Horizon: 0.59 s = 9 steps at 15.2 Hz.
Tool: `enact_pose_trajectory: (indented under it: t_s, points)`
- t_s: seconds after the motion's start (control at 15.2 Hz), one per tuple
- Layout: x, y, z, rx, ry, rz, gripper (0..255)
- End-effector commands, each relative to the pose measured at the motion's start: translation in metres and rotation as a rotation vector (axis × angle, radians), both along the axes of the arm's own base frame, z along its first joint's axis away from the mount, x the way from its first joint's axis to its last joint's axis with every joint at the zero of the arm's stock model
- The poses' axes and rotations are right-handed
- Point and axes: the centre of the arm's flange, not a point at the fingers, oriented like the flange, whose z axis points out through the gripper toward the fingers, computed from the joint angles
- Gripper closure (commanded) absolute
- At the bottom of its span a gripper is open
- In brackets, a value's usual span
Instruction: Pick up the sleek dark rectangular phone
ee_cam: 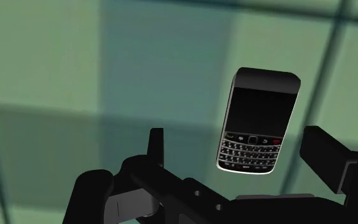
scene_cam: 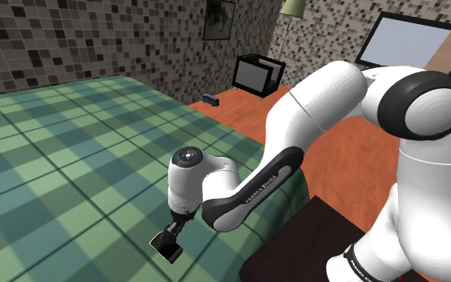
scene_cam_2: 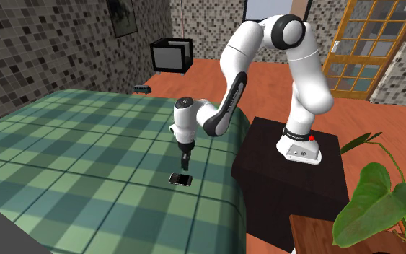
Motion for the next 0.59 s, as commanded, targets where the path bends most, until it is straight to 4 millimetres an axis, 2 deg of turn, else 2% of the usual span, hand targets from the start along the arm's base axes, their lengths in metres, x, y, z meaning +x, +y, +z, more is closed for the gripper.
enact_pose_trajectory:
  t_s: [0.0,0.2,0.53]
  points:
    - [0.004,0.018,-0.019,0.0,0.001,0.017,0]
    - [0.008,0.046,-0.045,0.002,0.002,0.041,0]
    - [0.008,0.046,-0.072,0.002,0.002,0.041,0]
